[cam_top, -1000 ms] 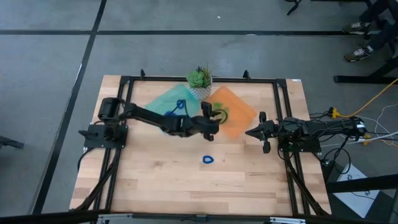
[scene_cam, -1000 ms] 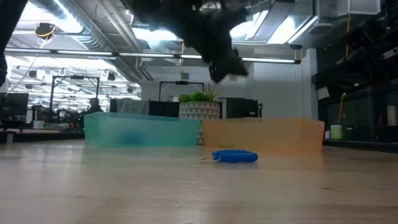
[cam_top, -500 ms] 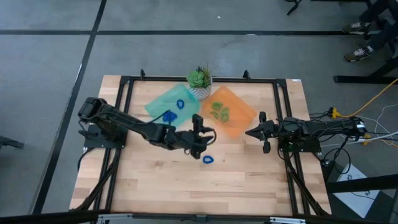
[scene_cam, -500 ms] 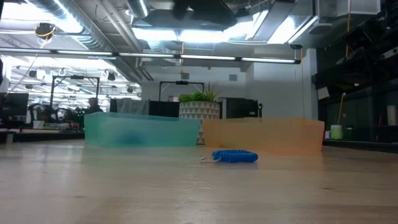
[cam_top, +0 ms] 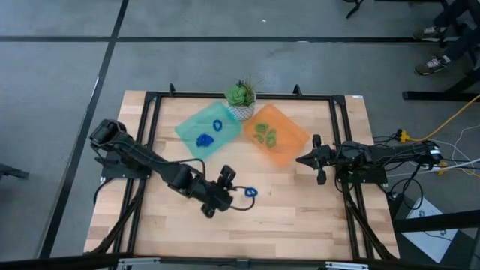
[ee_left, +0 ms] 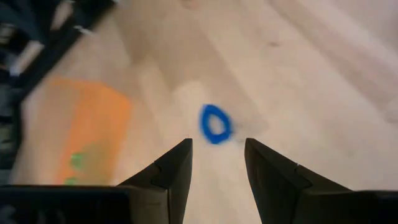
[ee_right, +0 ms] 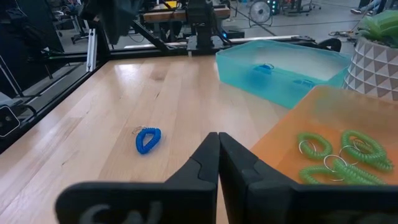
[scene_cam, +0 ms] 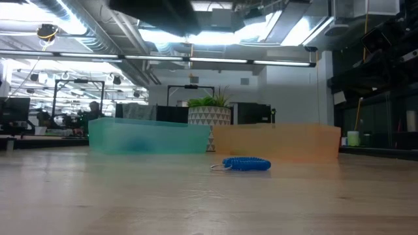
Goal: Sort spring keychains
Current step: Put the blue spring keychain into the green bin
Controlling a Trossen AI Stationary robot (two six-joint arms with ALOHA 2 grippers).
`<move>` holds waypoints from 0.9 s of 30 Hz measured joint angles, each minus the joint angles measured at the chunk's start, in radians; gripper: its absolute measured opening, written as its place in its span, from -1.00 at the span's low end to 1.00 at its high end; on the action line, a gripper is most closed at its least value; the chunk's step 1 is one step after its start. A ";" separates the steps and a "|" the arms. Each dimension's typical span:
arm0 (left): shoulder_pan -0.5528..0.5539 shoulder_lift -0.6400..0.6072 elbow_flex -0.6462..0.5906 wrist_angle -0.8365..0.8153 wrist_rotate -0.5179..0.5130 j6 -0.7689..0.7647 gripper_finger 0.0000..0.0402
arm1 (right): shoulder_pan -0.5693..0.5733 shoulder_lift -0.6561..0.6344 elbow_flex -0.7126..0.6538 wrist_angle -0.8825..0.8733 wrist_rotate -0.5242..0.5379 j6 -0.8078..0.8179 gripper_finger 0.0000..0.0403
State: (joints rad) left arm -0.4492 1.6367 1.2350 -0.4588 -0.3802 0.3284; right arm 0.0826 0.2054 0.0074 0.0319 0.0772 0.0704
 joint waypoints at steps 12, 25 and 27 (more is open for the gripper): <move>-0.036 0.000 -0.002 -0.016 0.191 -0.056 -0.29 | 0.000 0.000 0.000 0.000 0.000 0.000 -0.96; 0.039 0.001 -0.154 0.241 0.239 0.025 -0.29 | 0.000 0.000 0.000 0.000 0.000 0.000 -0.96; 0.066 0.001 -0.168 0.275 0.285 0.025 -0.29 | 0.000 0.000 0.000 0.000 0.000 0.000 -0.96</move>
State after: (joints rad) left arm -0.3831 1.6375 1.0666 -0.1835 -0.0954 0.3531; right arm 0.0826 0.2054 0.0074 0.0319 0.0772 0.0704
